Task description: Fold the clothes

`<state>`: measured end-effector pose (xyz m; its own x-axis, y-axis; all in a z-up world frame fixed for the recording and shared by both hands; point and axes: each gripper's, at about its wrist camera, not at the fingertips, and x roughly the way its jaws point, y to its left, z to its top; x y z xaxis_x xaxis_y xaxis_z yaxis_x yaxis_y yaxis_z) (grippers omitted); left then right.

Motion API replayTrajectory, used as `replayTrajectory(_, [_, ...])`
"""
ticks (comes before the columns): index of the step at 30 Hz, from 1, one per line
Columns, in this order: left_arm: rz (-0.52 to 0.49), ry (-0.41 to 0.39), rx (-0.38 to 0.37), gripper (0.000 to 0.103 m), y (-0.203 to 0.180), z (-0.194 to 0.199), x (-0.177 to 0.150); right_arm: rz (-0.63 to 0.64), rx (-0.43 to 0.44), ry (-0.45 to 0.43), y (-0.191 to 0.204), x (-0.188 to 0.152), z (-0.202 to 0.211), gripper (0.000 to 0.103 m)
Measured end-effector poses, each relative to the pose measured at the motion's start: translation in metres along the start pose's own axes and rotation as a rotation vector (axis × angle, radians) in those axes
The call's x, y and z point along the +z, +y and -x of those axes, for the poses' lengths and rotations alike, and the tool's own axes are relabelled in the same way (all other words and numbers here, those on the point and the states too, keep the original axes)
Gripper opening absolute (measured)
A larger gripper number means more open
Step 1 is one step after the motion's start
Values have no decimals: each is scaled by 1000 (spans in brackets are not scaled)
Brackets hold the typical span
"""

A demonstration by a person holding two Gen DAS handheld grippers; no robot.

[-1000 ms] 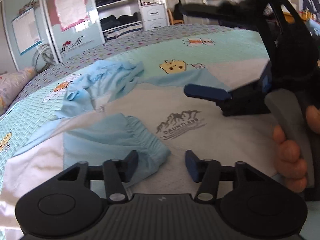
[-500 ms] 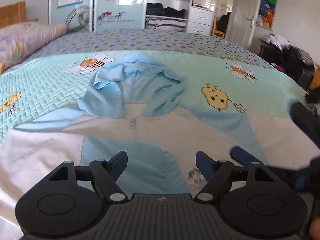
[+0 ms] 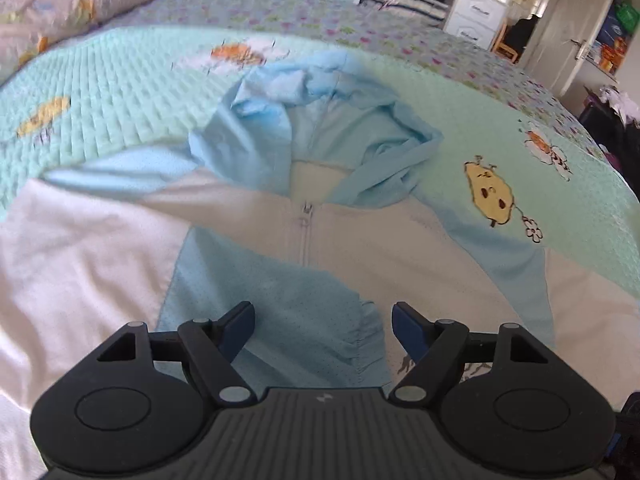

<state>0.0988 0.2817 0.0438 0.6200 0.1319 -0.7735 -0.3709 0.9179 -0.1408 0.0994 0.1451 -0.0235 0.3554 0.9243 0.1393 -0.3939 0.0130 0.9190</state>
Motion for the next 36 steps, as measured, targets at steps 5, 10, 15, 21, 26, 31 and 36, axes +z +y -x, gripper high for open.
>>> replayTrajectory(5, [-370,-35,4,81,-33,34,-46,-2,-11,-8,0,2,1,103])
replayTrajectory(10, [-841,-152,221,83,-64,36,-111,-6,-15,-11,0,3,2,103])
replayTrajectory(15, [-1019,-214,311,90,-78,29,-128,-6,-18,-10,-1,3,1,103])
replayTrajectory(21, [-1044,-182,344,100,-84,19,-111,-4,-21,-9,3,2,2,103])
replayTrajectory(26, [-1118,-144,398,101,-87,8,-101,-5,-20,-7,3,2,1,103])
replayTrajectory(31, [-1145,-124,403,102,-83,-1,-92,-3,-21,-3,4,2,0,103])
replayTrajectory(36, [-1067,-99,281,70,-78,4,-89,-11,-20,-9,6,0,-1,103])
